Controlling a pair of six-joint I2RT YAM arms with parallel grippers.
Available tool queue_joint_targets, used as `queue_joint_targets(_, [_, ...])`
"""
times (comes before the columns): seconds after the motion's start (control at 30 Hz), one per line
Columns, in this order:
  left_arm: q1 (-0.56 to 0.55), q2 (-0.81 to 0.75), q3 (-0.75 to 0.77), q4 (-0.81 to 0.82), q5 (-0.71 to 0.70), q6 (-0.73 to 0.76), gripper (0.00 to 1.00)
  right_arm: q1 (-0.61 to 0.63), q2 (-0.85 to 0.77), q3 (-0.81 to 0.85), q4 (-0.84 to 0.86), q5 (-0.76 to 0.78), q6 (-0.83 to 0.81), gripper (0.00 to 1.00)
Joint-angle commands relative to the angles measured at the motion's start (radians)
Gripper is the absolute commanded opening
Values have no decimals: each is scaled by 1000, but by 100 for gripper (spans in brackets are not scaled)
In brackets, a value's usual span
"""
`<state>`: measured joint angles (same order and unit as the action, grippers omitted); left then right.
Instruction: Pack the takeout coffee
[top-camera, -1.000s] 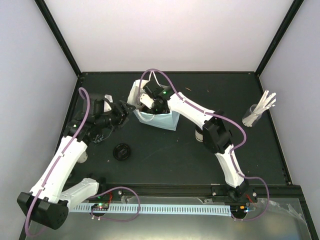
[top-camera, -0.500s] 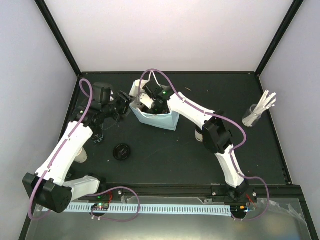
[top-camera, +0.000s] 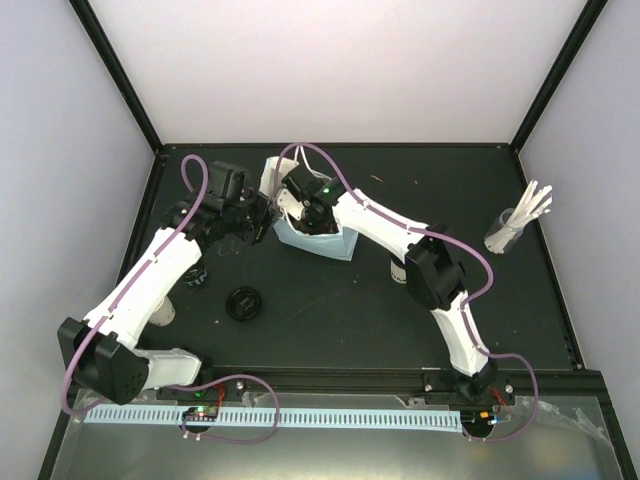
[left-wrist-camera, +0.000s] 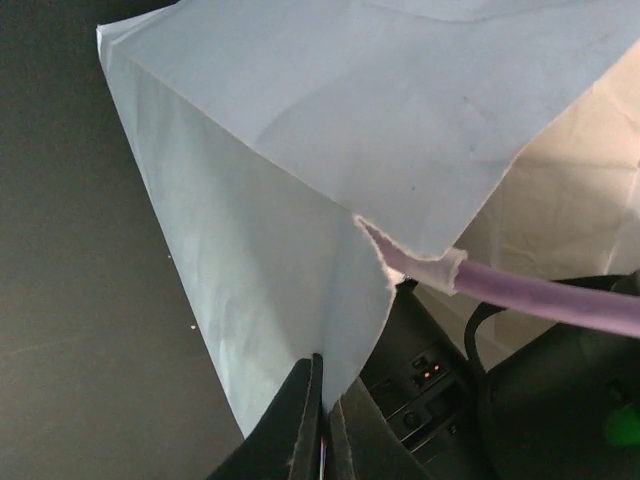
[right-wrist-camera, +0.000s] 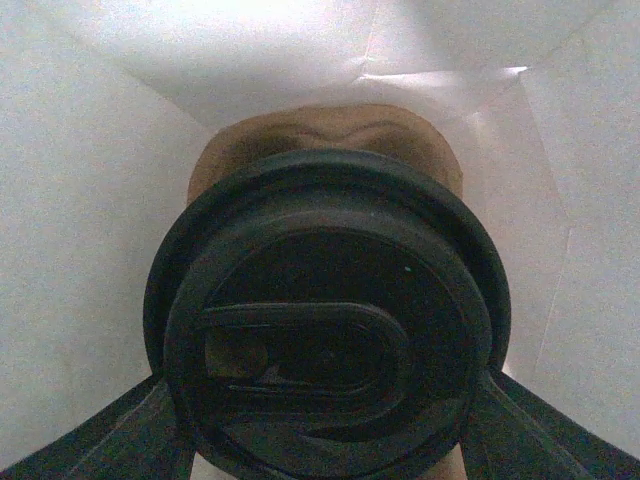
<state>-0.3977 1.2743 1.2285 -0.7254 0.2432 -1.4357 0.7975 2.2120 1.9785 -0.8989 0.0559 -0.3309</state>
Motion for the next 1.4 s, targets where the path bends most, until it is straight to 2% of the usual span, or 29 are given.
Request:
queue_joint_targets(0.0, [-16,0,50,6,3,-27,2,-1,110,-141,-58,223,-20,44])
queue_joint_targets(0.2, [-23,-11,63,10,-10,-50,2,9,85,-225,32,389,-45,43])
queue_joint_targets(0.3, [-23,-16,63,12,-9,-58,2,7,73,-237,41,389,-55,44])
queue_joint_targets(0.53, [-23,-35,59,16,-6,-68,2,5,71,-199,-24,268,-49,44])
queue_joint_targets(0.73, [-22,-65,59,-5,3,-85,1,8,46,-136,-169,149,7,43])
queue_joint_targets(0.97, [-23,-154,51,-50,-8,-127,2,43,-16,-183,-286,-36,87,43])
queue_joint_targets(1.2, [-22,-239,-16,-46,16,-163,2,90,-92,-299,-225,-106,123,43])
queue_joint_targets(1.37, [-27,-252,-39,-40,13,-176,2,90,-87,-319,-192,-37,128,44])
